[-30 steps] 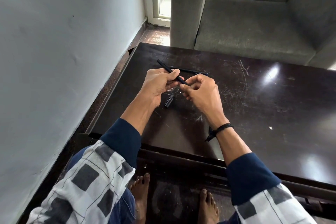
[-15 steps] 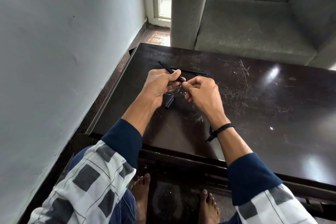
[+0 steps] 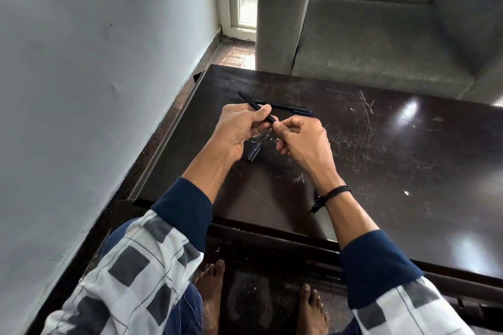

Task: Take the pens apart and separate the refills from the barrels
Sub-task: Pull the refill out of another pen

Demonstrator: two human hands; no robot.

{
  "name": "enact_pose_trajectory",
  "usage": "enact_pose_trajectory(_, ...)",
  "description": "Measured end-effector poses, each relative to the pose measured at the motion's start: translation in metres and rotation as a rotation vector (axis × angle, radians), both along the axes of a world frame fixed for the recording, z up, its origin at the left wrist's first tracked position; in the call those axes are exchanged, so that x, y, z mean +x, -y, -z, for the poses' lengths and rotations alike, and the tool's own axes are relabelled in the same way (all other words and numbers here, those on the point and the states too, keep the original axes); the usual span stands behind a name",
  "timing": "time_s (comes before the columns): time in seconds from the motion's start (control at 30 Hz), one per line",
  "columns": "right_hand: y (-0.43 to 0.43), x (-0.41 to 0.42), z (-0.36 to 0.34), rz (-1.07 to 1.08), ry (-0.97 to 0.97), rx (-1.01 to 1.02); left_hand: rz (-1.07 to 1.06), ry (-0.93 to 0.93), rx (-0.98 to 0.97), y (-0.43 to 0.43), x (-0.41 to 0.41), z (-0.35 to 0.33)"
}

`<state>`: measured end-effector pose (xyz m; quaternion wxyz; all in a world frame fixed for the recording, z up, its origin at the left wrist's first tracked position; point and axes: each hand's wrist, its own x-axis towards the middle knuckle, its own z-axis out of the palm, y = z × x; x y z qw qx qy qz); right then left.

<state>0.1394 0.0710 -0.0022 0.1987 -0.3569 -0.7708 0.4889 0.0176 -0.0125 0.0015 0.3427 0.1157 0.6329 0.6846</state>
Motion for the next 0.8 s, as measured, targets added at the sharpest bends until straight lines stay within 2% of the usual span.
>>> enact_pose_trajectory(0.2, -0.0007, -0.0017, 0.0013, -0.007, -0.003, 0.018, 0.001, 0.001, 0.014, 0.0006, -0.0006, -0.0009)
enact_pose_trajectory(0.4, -0.0024, 0.0011, -0.001, -0.021, -0.149, -0.25, 0.037, 0.006, 0.031, 0.0024, -0.0018, -0.0052)
enact_pose_trajectory(0.43, -0.0021, 0.0002, 0.0001, -0.009, -0.145, -0.221, 0.034, 0.007, 0.035, 0.0027, -0.002, -0.0058)
enact_pose_trajectory(0.53, -0.0021, -0.003, 0.0055, 0.034, -0.044, 0.036, 0.015, 0.008, 0.031, 0.0034, -0.0015, -0.0061)
enact_pose_trajectory(0.57, -0.0019, -0.0034, 0.0059, 0.035, -0.032, 0.043, 0.015, 0.002, 0.025, 0.0036, -0.0016, -0.0058)
enact_pose_trajectory(0.7, -0.004, 0.0009, 0.0001, 0.01, -0.149, -0.26, 0.035, -0.007, 0.022, 0.0029, -0.0029, -0.0046)
enact_pose_trajectory(0.73, -0.005, 0.0021, -0.0009, 0.006, -0.167, -0.291, 0.037, -0.005, 0.023, 0.0027, -0.0027, -0.0047)
enact_pose_trajectory(0.8, -0.0057, 0.0016, 0.0011, 0.011, -0.137, -0.222, 0.031, -0.007, 0.023, 0.0022, -0.002, -0.0044)
